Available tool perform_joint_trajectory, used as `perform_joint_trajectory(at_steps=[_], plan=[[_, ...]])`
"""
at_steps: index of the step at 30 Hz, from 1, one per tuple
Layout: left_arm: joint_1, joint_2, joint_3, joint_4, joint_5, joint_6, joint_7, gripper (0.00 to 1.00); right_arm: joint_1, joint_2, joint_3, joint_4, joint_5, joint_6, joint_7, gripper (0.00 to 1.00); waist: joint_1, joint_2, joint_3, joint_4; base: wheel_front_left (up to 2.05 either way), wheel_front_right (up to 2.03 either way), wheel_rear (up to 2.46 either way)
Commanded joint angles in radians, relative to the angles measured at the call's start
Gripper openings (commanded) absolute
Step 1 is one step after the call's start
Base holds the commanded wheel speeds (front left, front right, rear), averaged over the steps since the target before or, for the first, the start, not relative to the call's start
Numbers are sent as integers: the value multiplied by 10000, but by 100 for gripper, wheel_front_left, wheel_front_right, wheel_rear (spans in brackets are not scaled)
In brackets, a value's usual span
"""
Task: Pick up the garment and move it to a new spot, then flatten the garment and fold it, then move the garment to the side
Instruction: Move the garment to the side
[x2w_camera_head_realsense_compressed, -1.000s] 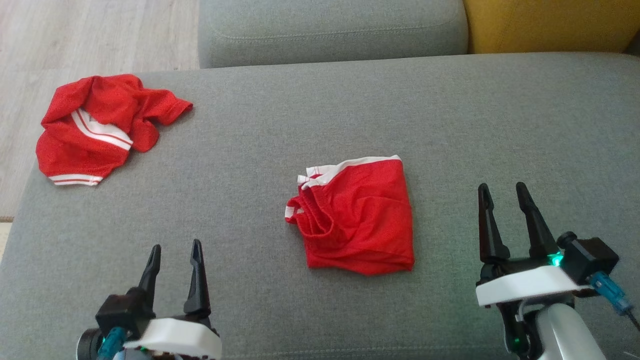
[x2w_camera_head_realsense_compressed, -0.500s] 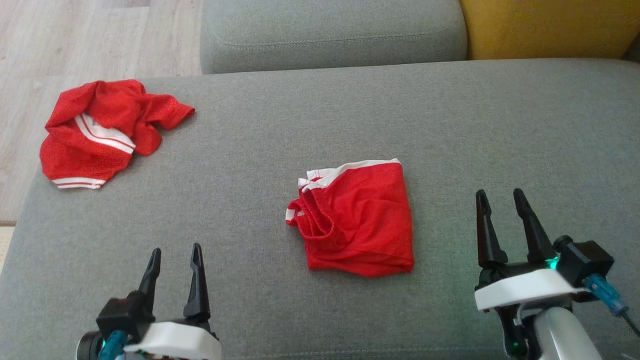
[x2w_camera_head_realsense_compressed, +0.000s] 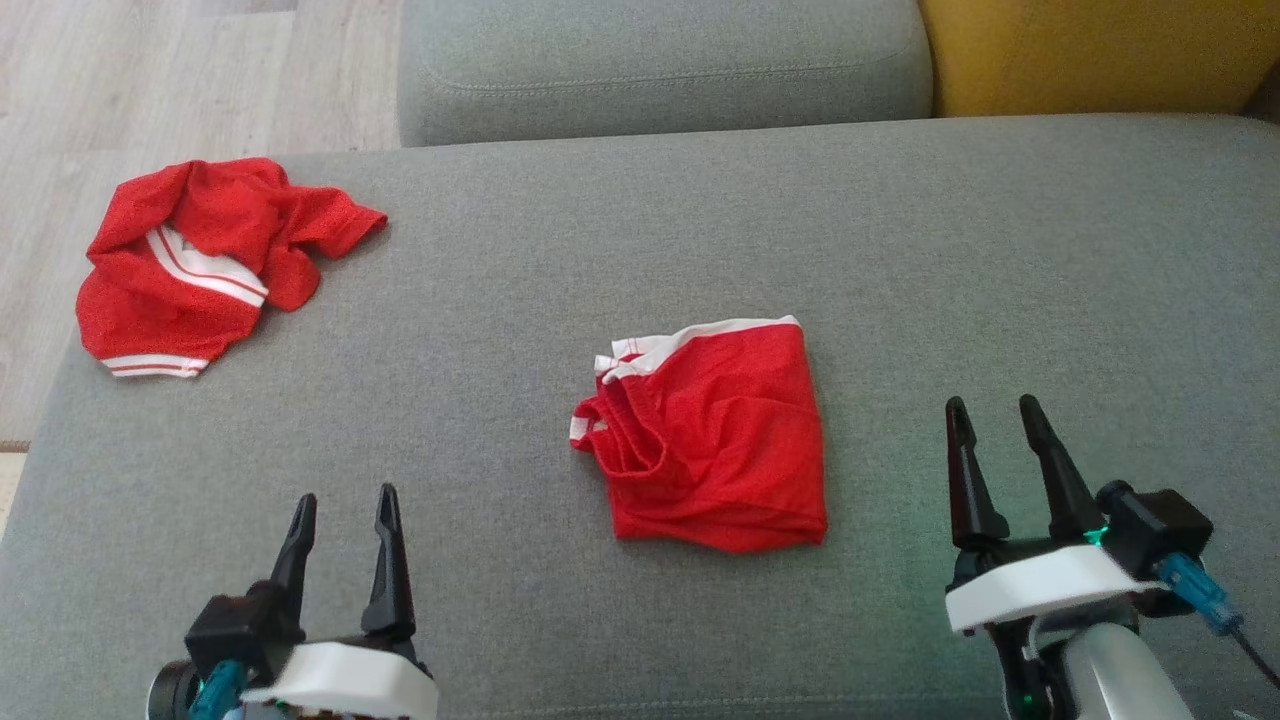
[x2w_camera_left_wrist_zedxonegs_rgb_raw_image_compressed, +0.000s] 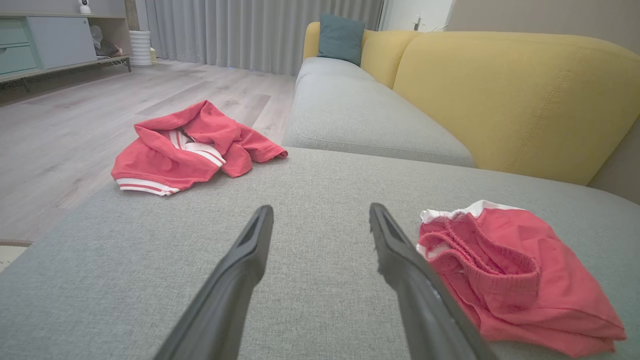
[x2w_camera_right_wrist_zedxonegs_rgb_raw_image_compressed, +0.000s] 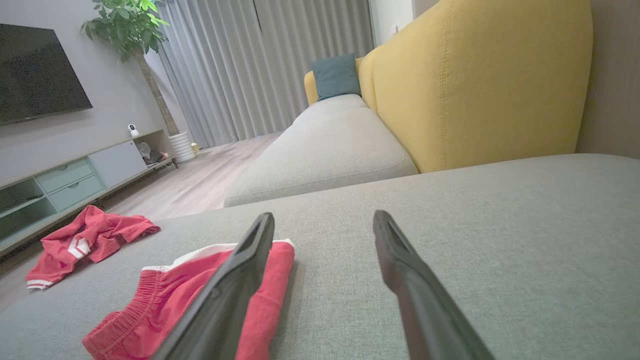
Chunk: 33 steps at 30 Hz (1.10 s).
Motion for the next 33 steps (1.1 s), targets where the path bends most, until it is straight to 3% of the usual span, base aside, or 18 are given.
perform_joint_trajectory(at_steps=[1,5,12,17,22,33], plan=[[-340,-57,397,-277,137,-50,-126,100,-337,10,271,-205,-10,73,-98,100,0,0,12,6,0,0,0],[-412,-94,427,-247,159,-106,-126,100,-810,10,535,44,59,73,773,100,0,0,83,30,0,0,0],[-616,-166,392,-158,161,-214,-126,100,-2130,-202,1007,679,450,73,4224,100,0,0,230,236,0,0,0],[-772,-210,365,-104,138,-283,-126,100,-2887,-486,1367,1307,1222,73,5907,100,0,0,388,520,0,0,0],[-889,-243,337,-106,138,-277,-126,100,-3548,-641,1600,2209,1665,73,6667,100,0,0,676,817,0,0,0],[-1162,-280,152,-35,95,-253,-126,100,-4756,-687,1783,4231,1934,73,7035,100,0,0,1168,1279,0,0,0]])
